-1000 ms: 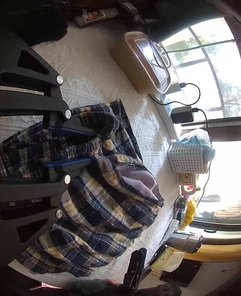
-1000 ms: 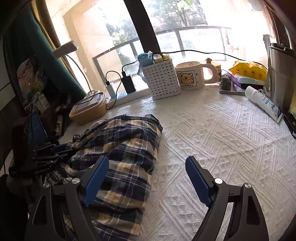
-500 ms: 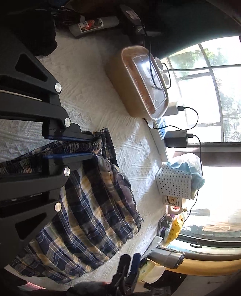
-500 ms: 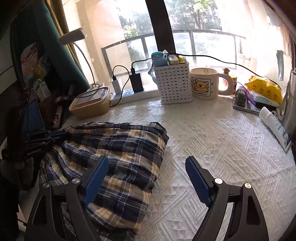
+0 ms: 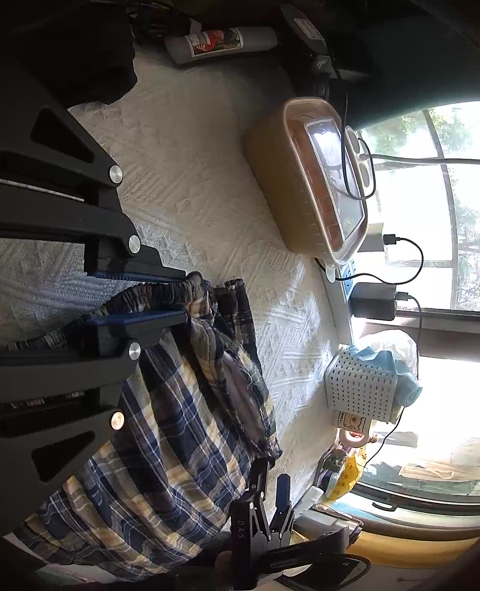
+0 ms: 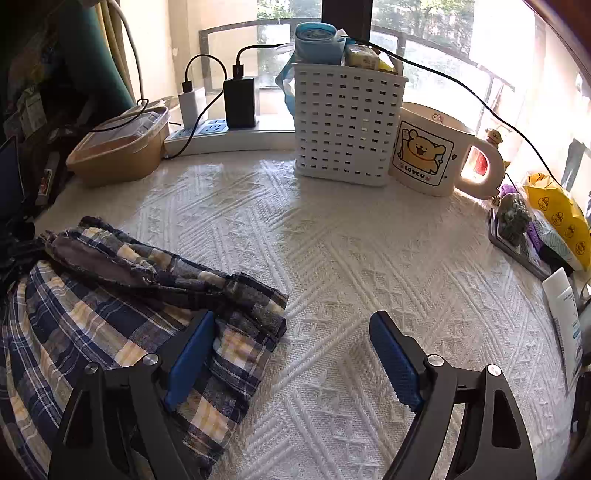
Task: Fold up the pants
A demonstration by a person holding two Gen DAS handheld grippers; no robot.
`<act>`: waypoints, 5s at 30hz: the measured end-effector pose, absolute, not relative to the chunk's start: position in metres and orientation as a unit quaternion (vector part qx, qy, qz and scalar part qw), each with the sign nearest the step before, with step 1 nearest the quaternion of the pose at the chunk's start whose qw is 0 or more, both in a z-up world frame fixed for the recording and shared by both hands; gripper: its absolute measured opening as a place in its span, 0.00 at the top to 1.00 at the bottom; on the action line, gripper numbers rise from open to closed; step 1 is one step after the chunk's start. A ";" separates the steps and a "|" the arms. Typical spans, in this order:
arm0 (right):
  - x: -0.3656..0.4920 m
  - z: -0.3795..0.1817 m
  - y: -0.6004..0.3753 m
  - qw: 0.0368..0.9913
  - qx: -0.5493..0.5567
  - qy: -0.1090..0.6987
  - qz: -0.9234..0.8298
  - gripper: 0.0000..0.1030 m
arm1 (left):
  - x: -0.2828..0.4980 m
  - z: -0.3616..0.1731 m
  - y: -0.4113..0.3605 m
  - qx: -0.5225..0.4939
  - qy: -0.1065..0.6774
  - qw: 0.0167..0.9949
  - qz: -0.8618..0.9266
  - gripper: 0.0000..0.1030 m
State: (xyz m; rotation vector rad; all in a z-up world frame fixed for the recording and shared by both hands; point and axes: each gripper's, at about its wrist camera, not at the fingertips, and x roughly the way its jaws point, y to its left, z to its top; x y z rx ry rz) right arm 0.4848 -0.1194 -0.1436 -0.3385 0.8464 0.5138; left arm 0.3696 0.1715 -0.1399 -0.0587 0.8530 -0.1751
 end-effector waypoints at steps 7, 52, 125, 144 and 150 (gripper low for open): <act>0.487 -0.126 -0.137 0.887 -0.123 0.384 0.224 0.16 | 0.359 -0.114 0.166 -0.004 0.396 0.914 -0.090 0.73; 0.275 -0.112 -0.196 0.885 -0.086 0.375 0.263 0.16 | 0.210 -0.127 0.133 -0.126 0.405 0.903 -0.067 0.27; 0.366 -0.143 -0.169 0.831 0.069 0.463 0.301 0.91 | 0.280 -0.147 0.152 -0.244 0.412 0.870 -0.117 0.26; 0.363 -0.145 -0.172 0.831 0.071 0.456 0.311 0.89 | 0.289 -0.152 0.148 -0.254 0.407 0.870 -0.110 0.71; 0.369 -0.146 -0.176 0.825 0.085 0.462 0.314 0.69 | 0.285 -0.146 0.149 -0.254 0.397 0.875 -0.110 0.73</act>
